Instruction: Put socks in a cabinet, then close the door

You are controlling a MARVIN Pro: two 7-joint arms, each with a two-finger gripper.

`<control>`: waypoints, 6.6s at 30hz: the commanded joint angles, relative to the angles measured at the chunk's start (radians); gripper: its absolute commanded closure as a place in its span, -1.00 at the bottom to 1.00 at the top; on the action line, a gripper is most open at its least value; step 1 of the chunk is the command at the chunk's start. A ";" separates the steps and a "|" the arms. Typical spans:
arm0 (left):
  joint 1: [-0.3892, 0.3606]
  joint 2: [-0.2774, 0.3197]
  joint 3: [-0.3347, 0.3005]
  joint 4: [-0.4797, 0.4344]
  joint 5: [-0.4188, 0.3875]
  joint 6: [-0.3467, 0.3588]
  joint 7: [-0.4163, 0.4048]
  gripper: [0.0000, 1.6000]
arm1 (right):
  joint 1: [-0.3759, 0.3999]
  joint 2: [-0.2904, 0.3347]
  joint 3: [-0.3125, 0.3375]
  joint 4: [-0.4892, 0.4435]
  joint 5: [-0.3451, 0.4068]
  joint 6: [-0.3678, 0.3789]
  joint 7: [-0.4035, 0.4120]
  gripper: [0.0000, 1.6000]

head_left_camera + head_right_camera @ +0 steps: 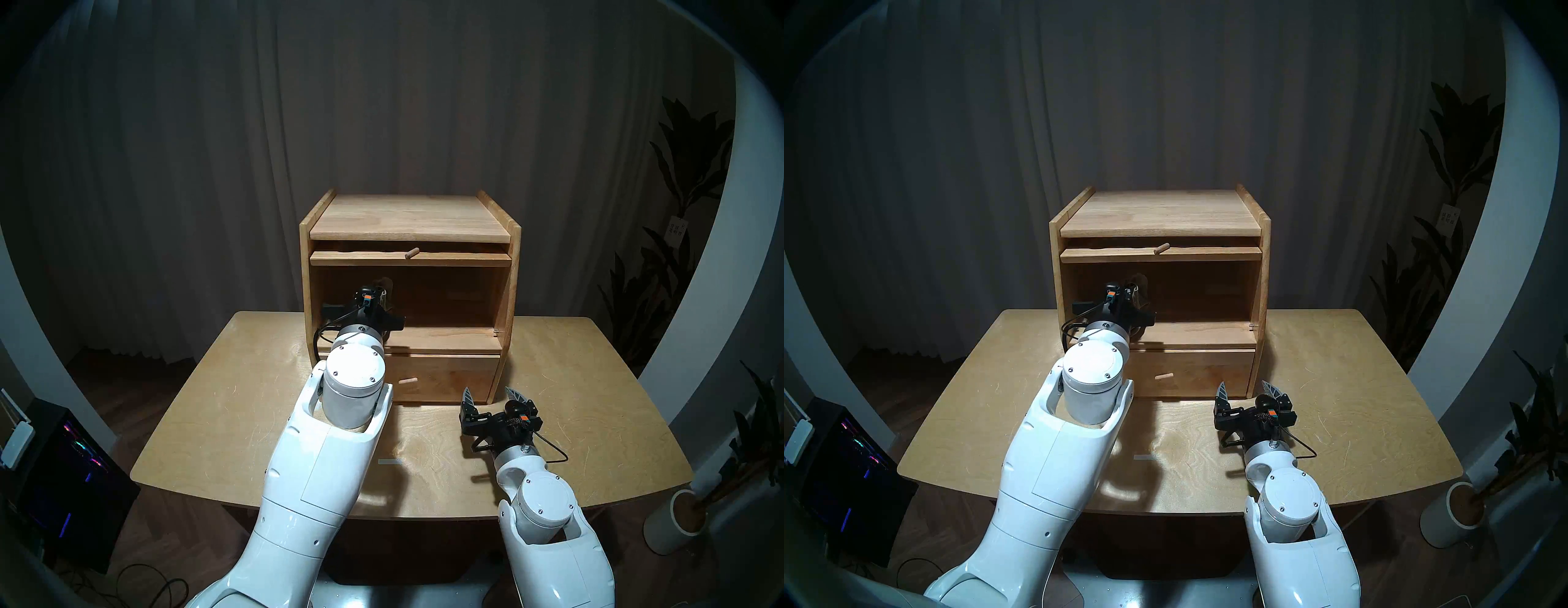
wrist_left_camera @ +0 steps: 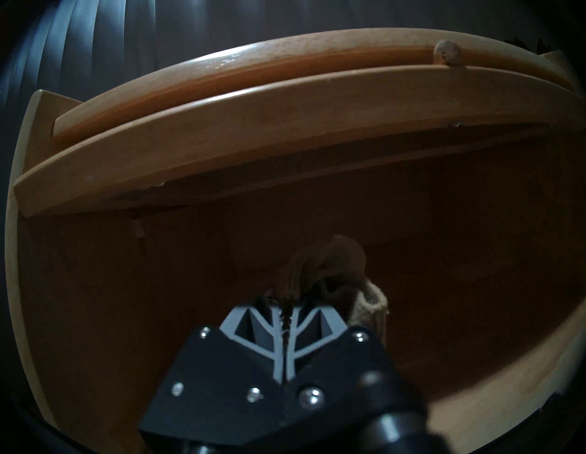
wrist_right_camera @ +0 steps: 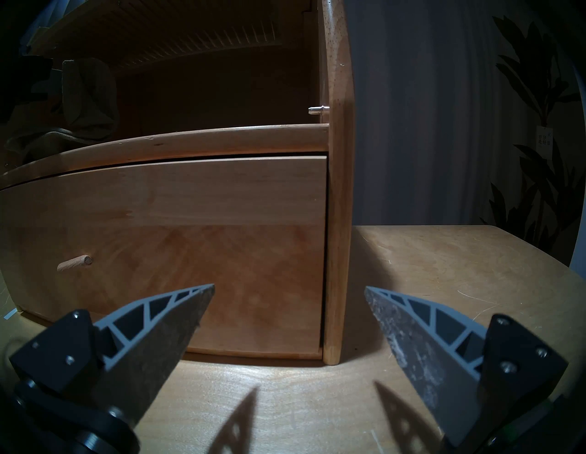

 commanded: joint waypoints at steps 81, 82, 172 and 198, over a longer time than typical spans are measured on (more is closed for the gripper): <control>0.155 0.283 0.456 -0.249 -0.137 -0.214 0.570 -1.00 | 0.008 0.000 0.001 -0.010 0.000 -0.005 -0.001 -1.00; 0.163 0.304 0.438 -0.260 -0.129 -0.207 0.580 -1.00 | 0.008 0.000 0.001 -0.009 0.000 -0.005 -0.001 -1.00; 0.677 0.784 -0.359 -0.394 -0.727 -0.389 0.316 -1.00 | 0.198 0.230 -0.148 -0.386 -0.735 0.119 -0.045 -1.00; 0.683 0.814 -0.406 -0.380 -0.887 -0.452 0.142 -1.00 | 0.343 0.322 -0.200 -0.247 -1.043 0.250 0.074 -1.00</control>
